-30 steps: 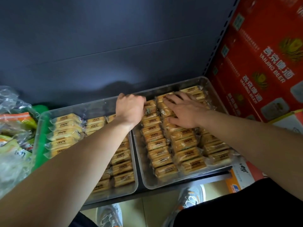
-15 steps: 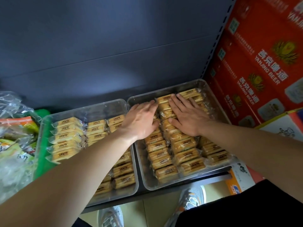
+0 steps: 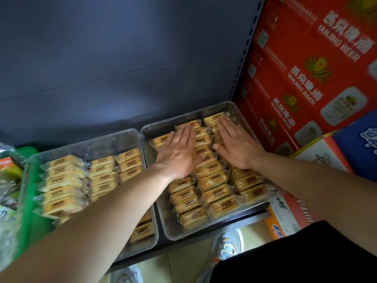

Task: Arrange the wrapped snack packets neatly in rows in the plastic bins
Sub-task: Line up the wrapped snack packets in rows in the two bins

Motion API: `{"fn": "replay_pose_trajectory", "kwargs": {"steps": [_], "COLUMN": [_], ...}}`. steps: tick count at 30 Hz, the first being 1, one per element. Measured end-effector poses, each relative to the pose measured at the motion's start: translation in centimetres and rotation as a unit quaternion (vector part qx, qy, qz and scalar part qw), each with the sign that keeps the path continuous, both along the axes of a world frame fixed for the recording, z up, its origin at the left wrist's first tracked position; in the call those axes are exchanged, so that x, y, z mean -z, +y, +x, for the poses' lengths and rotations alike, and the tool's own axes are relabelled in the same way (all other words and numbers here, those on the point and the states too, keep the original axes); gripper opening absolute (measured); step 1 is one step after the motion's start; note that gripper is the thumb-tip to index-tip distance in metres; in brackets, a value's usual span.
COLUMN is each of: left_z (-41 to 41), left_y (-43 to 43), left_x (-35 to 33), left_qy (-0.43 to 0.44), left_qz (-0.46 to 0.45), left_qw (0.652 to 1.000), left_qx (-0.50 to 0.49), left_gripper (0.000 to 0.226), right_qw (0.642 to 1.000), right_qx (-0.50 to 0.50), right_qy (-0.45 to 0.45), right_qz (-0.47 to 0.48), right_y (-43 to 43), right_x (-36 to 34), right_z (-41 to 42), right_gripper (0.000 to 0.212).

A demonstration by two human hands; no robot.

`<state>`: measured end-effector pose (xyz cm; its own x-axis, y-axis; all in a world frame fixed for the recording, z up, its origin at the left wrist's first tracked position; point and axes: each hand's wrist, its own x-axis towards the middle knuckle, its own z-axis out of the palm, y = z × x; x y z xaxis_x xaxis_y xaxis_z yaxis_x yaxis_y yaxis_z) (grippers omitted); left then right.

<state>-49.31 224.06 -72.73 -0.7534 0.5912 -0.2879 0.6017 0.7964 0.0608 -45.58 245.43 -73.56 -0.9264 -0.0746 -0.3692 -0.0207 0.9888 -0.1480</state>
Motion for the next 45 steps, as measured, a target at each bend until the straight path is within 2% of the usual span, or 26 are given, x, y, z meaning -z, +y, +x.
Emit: {"fn": "replay_pose_trajectory", "kwargs": {"steps": [3, 8, 14, 17, 19, 24, 28, 30, 34, 36, 41, 45], "left_z": [0.4, 0.7, 0.3, 1.1, 2.3, 5.3, 6.2, 5.9, 5.0, 5.0, 5.0, 4.7], "left_y": [1.1, 0.9, 1.0, 0.0, -1.0, -2.0, -1.0, -0.6, -0.7, -0.8, -0.5, 0.0], "left_x": [1.1, 2.2, 1.7, -0.1, -1.9, -4.2, -2.4, -1.9, -1.5, -1.1, -0.1, 0.2], "left_qy": [0.001, 0.018, -0.01, -0.008, -0.018, -0.132, -0.209, -0.217, -0.242, -0.244, -0.238, -0.219], "left_qz": [-0.039, -0.034, -0.048, 0.019, 0.086, 0.144, 0.181, 0.213, 0.269, 0.282, 0.335, 0.343], "left_qw": [0.999, 0.999, 0.999, 1.0, 0.994, 0.959, 0.926, 0.915, 0.884, 0.88, 0.856, 0.852], "left_qx": [-0.024, -0.023, -0.021, -0.024, -0.064, -0.206, -0.255, -0.264, -0.295, -0.293, -0.315, -0.33], "left_gripper": [0.085, 0.082, 0.083, 0.086, 0.082, 0.054, 0.04, 0.041, 0.035, 0.029, 0.038, 0.035], "right_qw": [1.0, 1.0, 1.0, 0.998, 0.997, 0.994, 0.992, 0.991, 0.995, 0.996, 0.996, 0.996], "right_qx": [0.006, 0.003, -0.003, 0.001, 0.016, 0.038, 0.041, 0.043, 0.021, 0.007, 0.007, 0.016], "right_qy": [-0.003, 0.007, -0.03, -0.042, -0.03, -0.053, -0.065, -0.069, -0.081, -0.083, -0.076, -0.076], "right_qz": [-0.003, 0.009, 0.004, -0.044, -0.069, -0.086, -0.099, -0.105, -0.05, -0.037, -0.046, -0.046], "right_y": [-0.6, -0.5, -0.4, 0.2, 0.6, 0.8, 1.1, 1.3, 1.3, 1.0, 1.1, 1.1], "right_x": [0.8, 1.5, 1.0, -0.9, -1.9, -4.5, -5.9, -6.1, -5.5, -5.1, -4.8, -4.6], "right_z": [0.1, 0.0, -0.5, -1.0, -0.9, 0.8, 2.6, 3.4, 3.4, 3.1, 2.3, 2.0], "right_gripper": [0.077, 0.076, 0.077, 0.074, 0.068, 0.062, 0.06, 0.059, 0.063, 0.064, 0.072, 0.075]}}
